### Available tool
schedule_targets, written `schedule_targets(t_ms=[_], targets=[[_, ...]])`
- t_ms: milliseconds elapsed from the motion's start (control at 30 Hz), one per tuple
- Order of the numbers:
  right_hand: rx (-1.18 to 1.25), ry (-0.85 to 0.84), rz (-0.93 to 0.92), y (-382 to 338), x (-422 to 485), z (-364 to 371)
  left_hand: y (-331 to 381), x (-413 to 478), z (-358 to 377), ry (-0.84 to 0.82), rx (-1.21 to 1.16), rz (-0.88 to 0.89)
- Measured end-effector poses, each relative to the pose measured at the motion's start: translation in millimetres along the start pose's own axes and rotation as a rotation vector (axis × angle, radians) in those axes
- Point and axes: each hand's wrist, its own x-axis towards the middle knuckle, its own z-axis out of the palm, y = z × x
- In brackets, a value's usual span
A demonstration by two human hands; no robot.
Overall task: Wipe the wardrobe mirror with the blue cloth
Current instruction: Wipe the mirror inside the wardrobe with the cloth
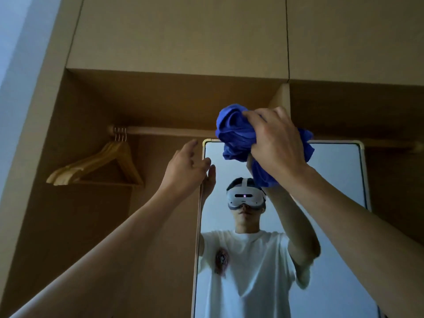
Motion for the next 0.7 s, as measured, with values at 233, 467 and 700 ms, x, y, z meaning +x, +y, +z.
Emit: schedule_targets(t_ms=[233,467,700], targets=[[-0.149,0.012,0.044,30.8,-8.4,-18.0,10.4,11.3,9.9,-0.087,0.111,0.125],[-0.271,0.000,0.145,70.2,-19.0,-41.0,13.3,25.5,16.1,-0.079,0.074,0.130],[-0.281,-0.114,0.182,80.6,-18.0,-43.9,10.0,21.1,19.8,-0.015,0.056,0.177]])
